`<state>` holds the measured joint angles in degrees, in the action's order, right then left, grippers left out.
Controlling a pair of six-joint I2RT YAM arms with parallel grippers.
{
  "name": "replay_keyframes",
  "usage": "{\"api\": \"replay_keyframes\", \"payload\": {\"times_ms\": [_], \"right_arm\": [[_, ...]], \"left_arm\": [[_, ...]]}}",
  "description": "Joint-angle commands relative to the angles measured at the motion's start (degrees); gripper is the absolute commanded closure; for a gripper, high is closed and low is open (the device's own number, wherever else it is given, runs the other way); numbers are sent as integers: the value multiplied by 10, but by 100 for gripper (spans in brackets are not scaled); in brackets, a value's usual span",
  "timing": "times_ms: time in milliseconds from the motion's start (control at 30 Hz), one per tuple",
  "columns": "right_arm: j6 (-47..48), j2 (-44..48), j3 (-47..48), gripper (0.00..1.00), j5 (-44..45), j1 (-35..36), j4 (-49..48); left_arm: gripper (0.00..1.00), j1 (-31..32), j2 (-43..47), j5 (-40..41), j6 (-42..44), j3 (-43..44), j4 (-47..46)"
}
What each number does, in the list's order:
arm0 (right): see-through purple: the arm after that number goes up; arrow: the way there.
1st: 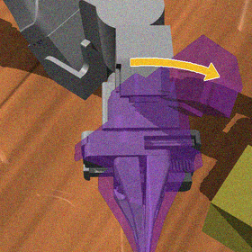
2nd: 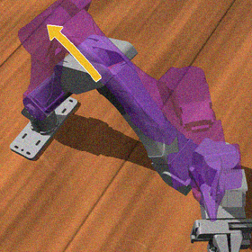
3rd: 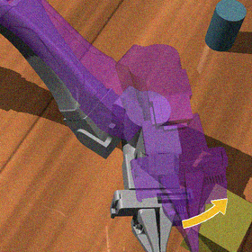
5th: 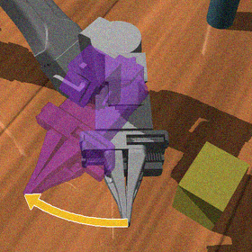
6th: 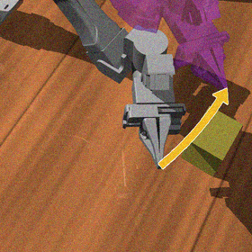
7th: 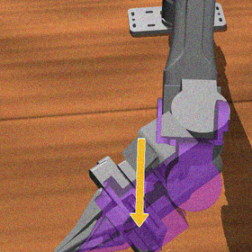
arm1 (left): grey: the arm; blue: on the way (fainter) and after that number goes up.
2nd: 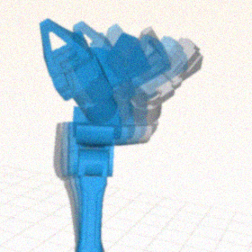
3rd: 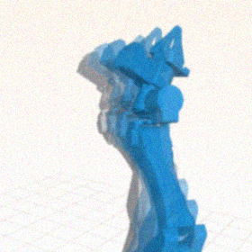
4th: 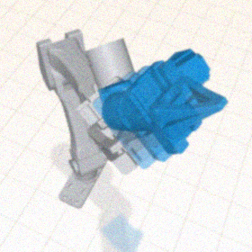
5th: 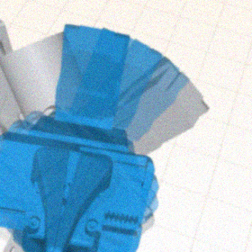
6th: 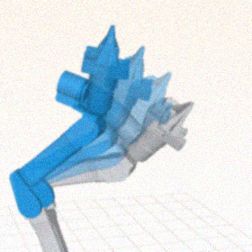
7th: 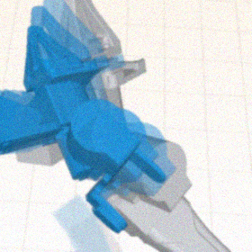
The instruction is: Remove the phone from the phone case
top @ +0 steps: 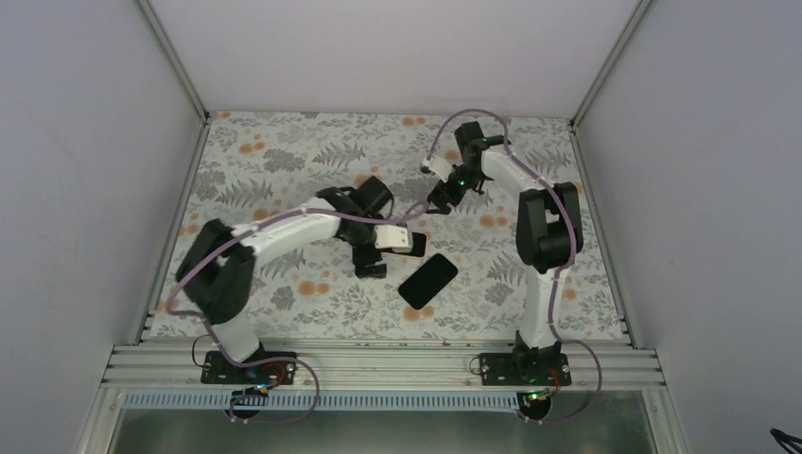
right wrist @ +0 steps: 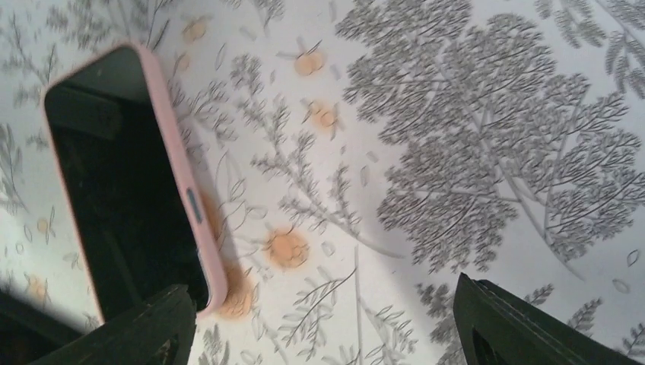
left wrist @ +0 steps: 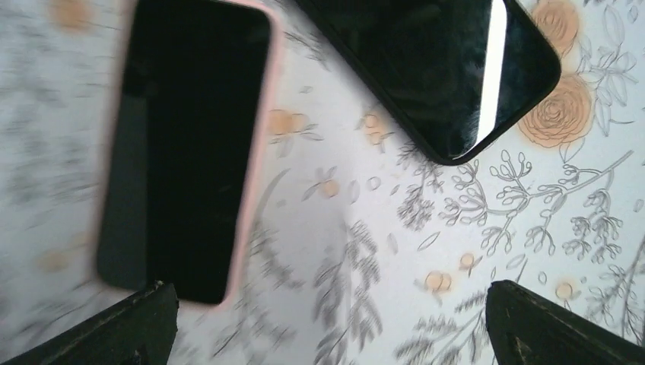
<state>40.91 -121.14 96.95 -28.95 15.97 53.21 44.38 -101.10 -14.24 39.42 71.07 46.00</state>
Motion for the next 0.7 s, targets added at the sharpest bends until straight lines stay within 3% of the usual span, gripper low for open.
{"api": "replay_keyframes", "payload": {"times_ms": [0,133,300,667], "right_arm": [[35,61,-87,11,53,41,-61],[9,101,-146,1,98,78,-113],[-14,123,-185,0,147,121,-151],[-2,101,-191,0,202,184,-167]], "left_arm": [[0,-68,84,-27,18,25,38],[0,-188,113,-80,10,44,26],[0,-290,115,-126,-45,18,-40],[0,-308,66,-141,-99,-23,-93]]}}
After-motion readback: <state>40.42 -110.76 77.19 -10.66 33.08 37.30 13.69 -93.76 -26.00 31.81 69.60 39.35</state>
